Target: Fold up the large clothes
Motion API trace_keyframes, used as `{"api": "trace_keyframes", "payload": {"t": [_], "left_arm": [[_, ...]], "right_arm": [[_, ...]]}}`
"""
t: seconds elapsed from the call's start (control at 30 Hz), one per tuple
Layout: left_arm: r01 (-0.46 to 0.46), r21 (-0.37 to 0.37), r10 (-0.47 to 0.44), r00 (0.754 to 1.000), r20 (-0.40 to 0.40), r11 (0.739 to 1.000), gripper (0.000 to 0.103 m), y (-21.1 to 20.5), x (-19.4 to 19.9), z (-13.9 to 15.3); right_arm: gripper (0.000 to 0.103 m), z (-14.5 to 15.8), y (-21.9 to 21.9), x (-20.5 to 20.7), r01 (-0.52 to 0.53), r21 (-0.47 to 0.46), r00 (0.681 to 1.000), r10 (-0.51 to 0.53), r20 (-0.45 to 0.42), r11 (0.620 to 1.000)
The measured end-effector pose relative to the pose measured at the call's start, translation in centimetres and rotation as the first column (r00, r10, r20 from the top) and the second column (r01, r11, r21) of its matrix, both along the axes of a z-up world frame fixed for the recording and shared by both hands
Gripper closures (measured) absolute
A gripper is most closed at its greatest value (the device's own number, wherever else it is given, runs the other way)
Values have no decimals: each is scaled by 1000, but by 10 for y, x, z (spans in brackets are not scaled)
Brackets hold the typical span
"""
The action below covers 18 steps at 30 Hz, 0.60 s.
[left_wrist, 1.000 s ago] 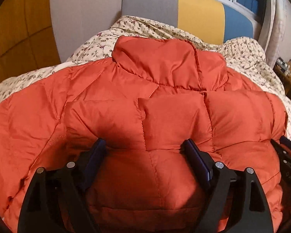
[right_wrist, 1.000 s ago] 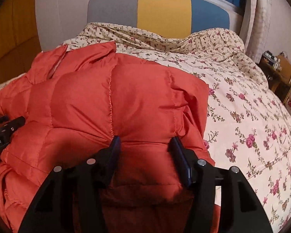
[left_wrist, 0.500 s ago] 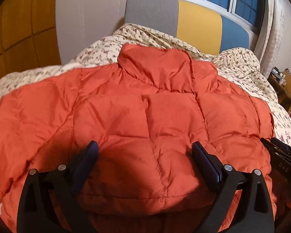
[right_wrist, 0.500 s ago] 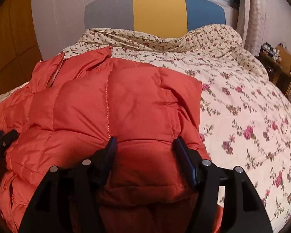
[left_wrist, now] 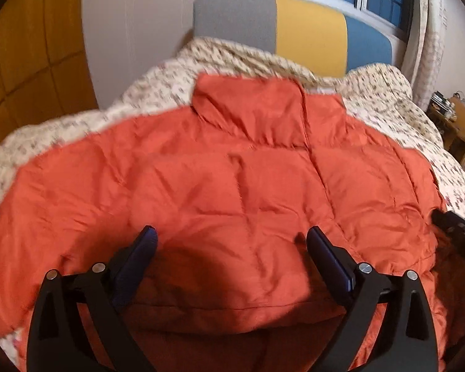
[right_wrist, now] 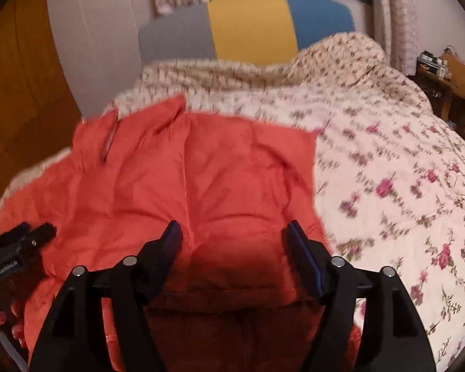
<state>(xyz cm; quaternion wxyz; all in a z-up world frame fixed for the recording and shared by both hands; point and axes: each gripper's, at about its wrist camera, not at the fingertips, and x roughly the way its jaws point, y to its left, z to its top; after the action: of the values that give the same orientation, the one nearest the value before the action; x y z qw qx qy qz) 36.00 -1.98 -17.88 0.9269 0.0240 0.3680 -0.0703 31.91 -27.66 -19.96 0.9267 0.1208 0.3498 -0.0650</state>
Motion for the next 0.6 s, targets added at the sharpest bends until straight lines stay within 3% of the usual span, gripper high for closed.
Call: {"api": "trace_keyframes", "payload": {"t": [0.07,0.13,0.27,0.47,0.6], "left_arm": [[-66,20,67,997,-42,998,3,8,8,-11],[-59,-11,58,992,-108,998,3,13,21,-23],[-59,30,62,993,-105,998,3,8,22,-24],[-67,-75,60,993,-100,995,3,30,5,-12],[-83,-143,73,995,-75,986,3,53,-20,0]], "right_arm": [[33,-12,-7,10,44,8,996,-43,-73,999],[32,-19,-6,20,46,-6,993,-46,-112,999],[29,-21,5,29,43,-102,989,-57,-137,994],[21,-9,2,7,74,-100,994,-82,-79,992],[21,2,5,-17,47,-106,995,-56,-78,993]]}}
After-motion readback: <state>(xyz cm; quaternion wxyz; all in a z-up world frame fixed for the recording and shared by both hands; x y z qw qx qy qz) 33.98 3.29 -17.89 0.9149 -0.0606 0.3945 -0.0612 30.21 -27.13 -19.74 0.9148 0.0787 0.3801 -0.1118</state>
